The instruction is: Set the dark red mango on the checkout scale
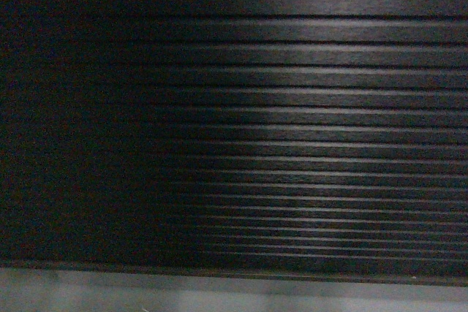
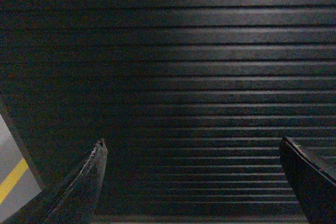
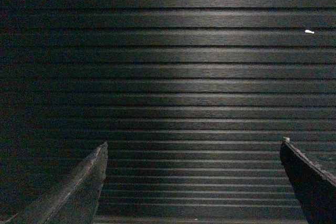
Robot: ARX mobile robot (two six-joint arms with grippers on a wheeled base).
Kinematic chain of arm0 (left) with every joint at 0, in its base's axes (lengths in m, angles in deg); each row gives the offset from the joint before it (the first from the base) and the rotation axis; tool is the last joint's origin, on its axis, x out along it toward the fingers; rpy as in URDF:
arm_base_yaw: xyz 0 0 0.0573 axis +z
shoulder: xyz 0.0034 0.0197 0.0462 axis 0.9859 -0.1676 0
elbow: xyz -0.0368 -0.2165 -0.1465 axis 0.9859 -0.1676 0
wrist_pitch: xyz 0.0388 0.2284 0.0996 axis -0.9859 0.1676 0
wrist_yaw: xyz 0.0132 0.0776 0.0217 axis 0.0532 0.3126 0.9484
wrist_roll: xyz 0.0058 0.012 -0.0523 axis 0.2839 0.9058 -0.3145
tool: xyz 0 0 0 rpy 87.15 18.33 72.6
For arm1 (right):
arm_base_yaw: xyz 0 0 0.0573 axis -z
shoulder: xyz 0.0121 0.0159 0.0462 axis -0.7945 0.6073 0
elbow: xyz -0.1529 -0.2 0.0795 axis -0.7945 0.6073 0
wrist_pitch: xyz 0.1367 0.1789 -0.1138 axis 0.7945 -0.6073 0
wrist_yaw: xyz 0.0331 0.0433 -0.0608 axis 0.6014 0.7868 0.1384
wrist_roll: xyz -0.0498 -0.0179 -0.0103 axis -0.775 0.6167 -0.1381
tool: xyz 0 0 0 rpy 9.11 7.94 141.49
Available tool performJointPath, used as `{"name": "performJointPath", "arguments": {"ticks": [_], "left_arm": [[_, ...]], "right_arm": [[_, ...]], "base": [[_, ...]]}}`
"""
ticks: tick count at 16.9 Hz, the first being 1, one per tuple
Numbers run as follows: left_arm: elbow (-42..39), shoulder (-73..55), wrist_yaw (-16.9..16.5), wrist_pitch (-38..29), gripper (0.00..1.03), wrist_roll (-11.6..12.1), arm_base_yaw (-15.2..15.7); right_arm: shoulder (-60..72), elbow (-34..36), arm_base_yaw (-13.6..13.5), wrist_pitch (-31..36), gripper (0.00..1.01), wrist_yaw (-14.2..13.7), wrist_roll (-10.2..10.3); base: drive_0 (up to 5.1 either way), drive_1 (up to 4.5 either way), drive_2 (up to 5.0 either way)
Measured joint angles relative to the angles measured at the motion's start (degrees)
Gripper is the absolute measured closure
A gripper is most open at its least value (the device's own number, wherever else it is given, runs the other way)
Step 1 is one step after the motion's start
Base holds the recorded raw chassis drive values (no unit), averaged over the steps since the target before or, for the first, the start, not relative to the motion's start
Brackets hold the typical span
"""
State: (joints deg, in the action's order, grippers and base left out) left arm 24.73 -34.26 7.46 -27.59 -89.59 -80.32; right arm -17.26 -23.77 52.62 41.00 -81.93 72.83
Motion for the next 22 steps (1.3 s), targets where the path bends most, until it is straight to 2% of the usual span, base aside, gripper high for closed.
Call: {"name": "performJointPath", "arguments": {"ticks": [22], "left_arm": [[0.0,-0.02,-0.07,-0.17,0.05,0.02,0.0]], "right_arm": [[0.0,0.0,0.0,0.2,0.03,-0.04,0.0]], "base": [[0.0,0.0,0.0]]}}
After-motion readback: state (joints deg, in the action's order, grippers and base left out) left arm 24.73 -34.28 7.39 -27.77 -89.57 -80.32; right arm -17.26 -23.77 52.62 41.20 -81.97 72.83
